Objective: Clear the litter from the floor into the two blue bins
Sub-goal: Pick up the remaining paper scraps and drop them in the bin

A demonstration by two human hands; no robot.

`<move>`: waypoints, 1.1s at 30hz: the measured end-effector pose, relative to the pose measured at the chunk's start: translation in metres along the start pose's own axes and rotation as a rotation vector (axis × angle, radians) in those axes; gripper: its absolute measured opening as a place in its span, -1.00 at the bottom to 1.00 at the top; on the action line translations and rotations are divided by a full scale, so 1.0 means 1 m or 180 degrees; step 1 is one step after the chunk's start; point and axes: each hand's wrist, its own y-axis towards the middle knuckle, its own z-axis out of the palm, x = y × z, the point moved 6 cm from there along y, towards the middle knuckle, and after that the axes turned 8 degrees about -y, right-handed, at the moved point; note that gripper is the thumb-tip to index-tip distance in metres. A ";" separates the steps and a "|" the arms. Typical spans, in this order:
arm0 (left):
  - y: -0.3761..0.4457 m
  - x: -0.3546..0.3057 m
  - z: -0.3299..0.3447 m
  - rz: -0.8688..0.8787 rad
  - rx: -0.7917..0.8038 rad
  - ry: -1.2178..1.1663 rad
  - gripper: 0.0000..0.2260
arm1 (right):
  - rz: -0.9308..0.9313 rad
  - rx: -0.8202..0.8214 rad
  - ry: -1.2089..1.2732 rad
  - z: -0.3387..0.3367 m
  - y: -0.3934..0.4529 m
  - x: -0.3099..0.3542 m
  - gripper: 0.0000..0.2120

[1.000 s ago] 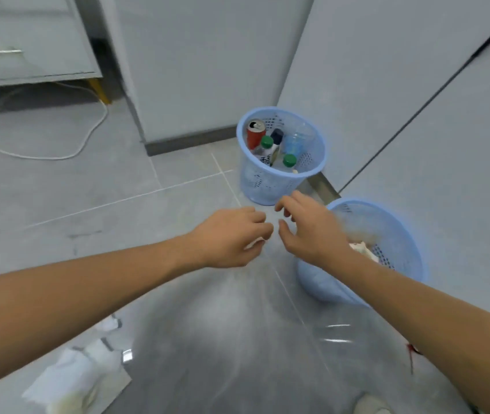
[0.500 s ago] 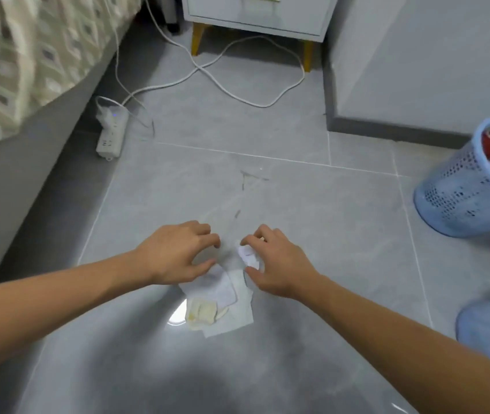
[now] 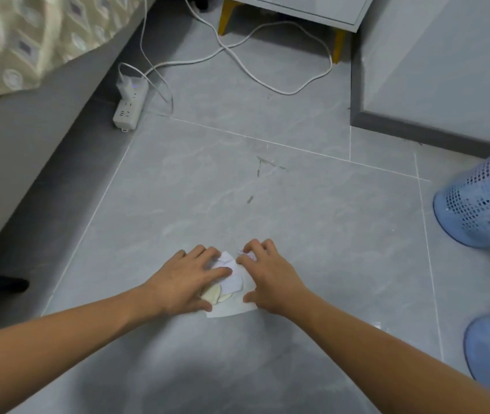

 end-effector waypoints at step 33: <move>-0.009 0.004 -0.004 -0.0746 -0.0479 -0.0240 -0.52 | 0.1342 0.0130 0.0274 -0.009 -0.025 -0.091 -0.45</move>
